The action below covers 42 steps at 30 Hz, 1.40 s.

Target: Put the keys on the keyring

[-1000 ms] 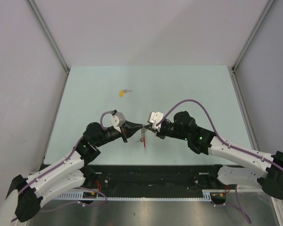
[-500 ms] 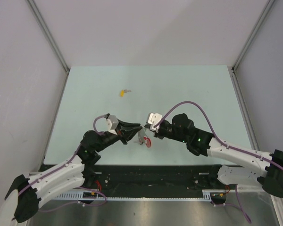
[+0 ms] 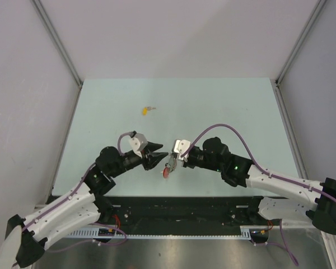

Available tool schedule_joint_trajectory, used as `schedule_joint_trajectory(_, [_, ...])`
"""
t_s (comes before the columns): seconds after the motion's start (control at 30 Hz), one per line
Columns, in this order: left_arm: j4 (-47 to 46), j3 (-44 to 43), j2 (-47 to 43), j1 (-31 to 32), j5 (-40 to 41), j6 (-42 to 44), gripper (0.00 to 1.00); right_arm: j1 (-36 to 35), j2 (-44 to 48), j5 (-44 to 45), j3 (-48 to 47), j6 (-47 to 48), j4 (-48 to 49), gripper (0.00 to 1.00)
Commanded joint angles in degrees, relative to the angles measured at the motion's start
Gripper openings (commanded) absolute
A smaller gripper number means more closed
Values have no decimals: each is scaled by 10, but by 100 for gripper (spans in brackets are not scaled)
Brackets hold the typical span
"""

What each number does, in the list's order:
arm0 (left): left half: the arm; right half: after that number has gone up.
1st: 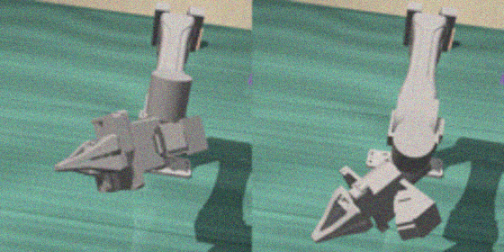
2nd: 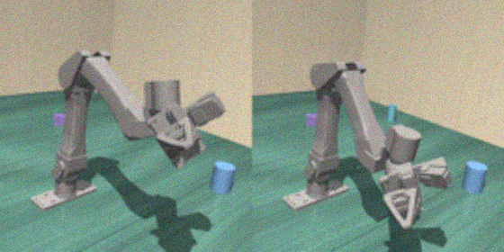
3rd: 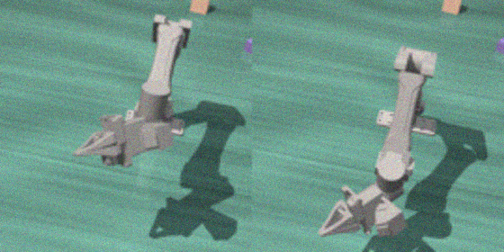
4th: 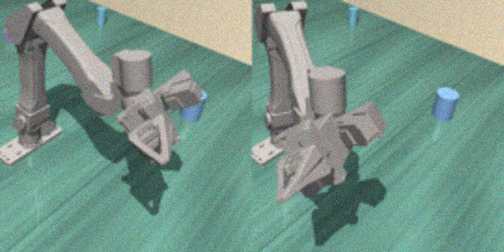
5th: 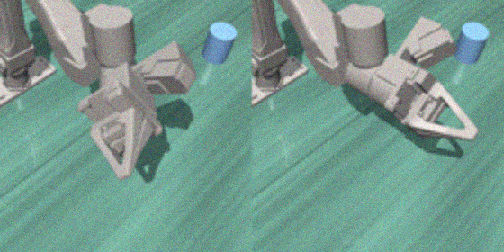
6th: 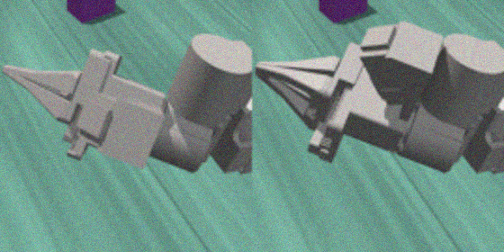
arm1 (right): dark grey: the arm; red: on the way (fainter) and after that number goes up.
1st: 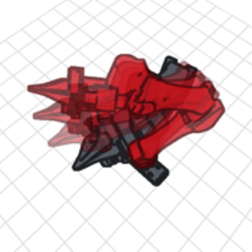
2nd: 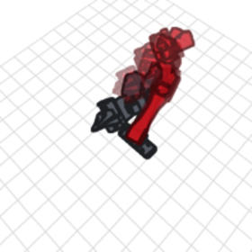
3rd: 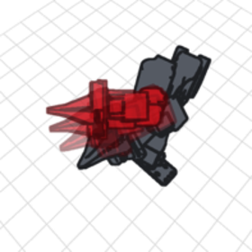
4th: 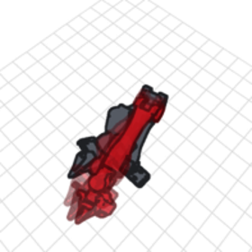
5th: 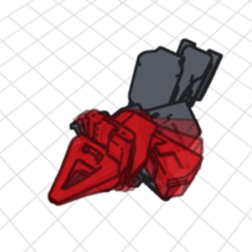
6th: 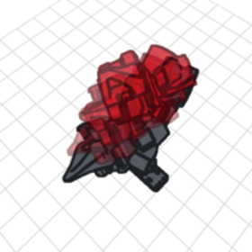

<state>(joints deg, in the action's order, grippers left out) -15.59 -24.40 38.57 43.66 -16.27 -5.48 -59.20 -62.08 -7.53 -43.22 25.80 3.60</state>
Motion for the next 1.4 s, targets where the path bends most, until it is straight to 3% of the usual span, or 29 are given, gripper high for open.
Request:
schedule_joint_trajectory(0.0, [132,-80,41,-9,-50,81,46,-6,17,-6,-12,16,9,0])
schedule_joint_trajectory(0.07, [181,-100,66,-36,-77,98,46,-5,21,-7,-12,18,5,0])
schedule_joint_trajectory(0.27, [270,-167,113,-131,-283,168,46,-8,23,-13,-12,22,-3,0])
schedule_joint_trajectory(0.53, [324,-220,222,-146,-422,251,42,-9,24,-13,-12,22,-3,0])
schedule_joint_trajectory(1.13, [308,-245,284,-129,-425,238,30,-11,24,-14,-12,22,-3,0])
schedule_joint_trajectory(1.37, [298,-247,290,-125,-424,221,18,-12,25,-11,-12,23,-6,0])
